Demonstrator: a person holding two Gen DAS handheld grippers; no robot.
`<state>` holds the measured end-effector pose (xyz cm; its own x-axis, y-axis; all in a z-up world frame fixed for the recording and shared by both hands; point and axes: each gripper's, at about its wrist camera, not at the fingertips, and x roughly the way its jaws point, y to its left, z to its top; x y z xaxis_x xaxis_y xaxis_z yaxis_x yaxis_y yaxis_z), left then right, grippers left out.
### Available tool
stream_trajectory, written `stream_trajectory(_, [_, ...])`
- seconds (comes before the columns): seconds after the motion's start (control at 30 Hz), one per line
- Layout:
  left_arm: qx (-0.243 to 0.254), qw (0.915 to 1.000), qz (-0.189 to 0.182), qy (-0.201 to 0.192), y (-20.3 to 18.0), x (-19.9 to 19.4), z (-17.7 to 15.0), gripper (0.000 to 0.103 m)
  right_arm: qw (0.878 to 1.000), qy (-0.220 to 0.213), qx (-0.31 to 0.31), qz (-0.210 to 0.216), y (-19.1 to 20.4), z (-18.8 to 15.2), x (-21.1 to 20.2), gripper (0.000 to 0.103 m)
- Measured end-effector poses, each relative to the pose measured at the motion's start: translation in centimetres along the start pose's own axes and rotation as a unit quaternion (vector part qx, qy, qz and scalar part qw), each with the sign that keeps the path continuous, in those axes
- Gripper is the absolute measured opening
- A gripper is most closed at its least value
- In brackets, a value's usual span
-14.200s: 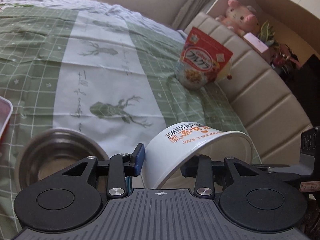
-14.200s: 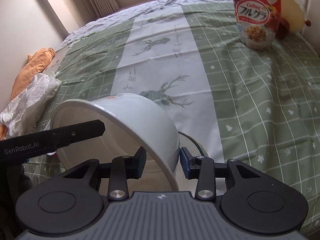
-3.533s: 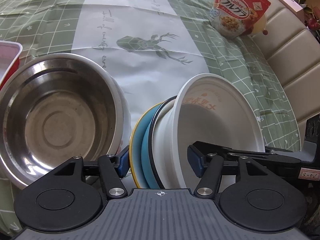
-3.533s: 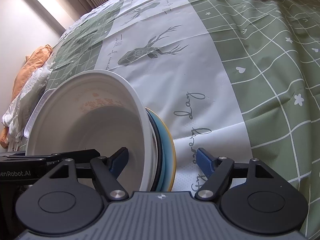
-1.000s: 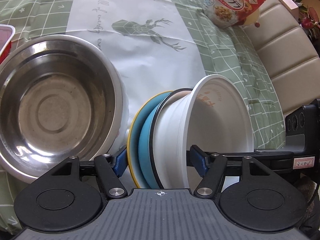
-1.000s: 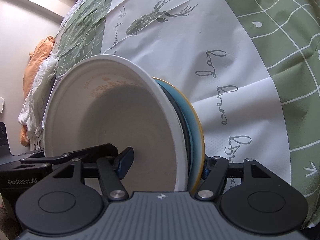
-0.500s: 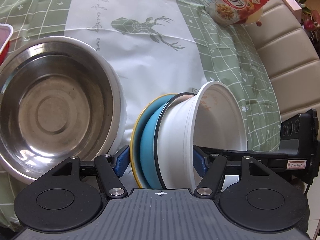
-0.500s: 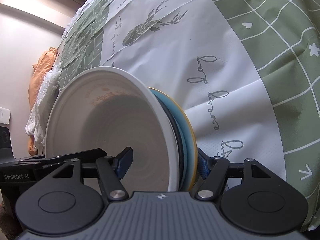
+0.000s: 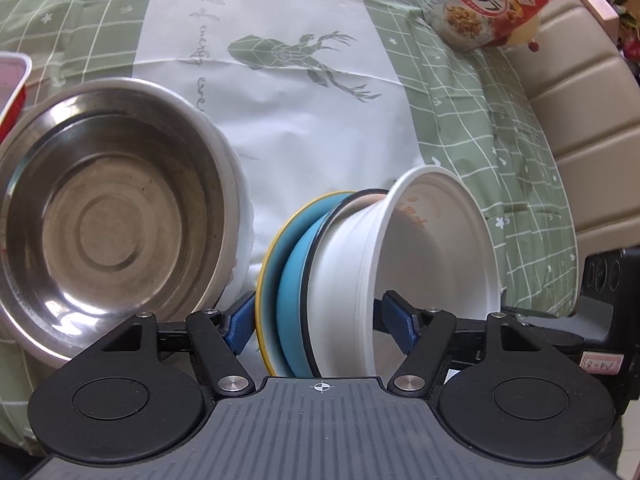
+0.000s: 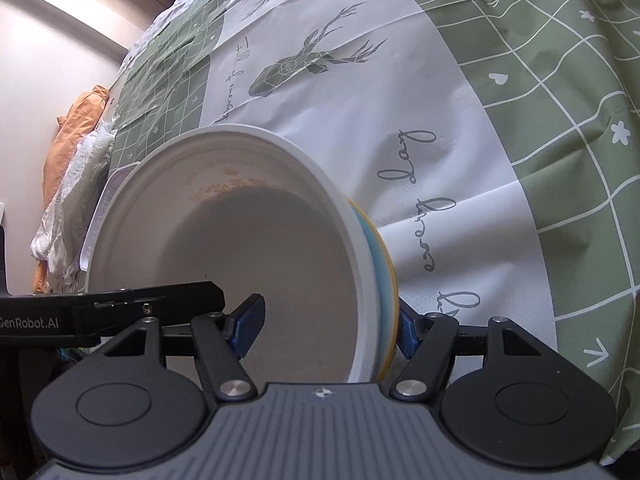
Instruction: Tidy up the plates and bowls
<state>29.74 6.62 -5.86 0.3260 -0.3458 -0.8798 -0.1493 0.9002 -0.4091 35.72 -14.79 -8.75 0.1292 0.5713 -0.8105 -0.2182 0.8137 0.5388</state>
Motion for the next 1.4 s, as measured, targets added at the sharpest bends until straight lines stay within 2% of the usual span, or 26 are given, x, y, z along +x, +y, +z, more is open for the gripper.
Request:
stream_trajectory(0.2, [0.059,0.9978,0.027,-0.015,-1.2,0.1,-0.9,0.072,1.000,0.001,0.008,0.000,-0.5,0.0,0.1,0.067])
stream_trajectory(0.5, [0.042,0.9989,0.019,-0.006,-0.6,0.7,-0.5,0.072,0.999,0.021,0.012,0.046,-1.5,0.3,0.7,0.066])
stream_trajectory(0.97, [0.074,0.9969,0.004,-0.028,-0.5,0.2,-1.4,0.070,0.999,0.022,-0.025,0.031,-0.2,0.2,0.9,0.067])
stream_trajectory(1.4, [0.087,0.9959,-0.011,-0.021,0.1,0.1,-1.4,0.070,0.999,0.020,-0.026,0.012,0.7,0.2,0.8,0.067])
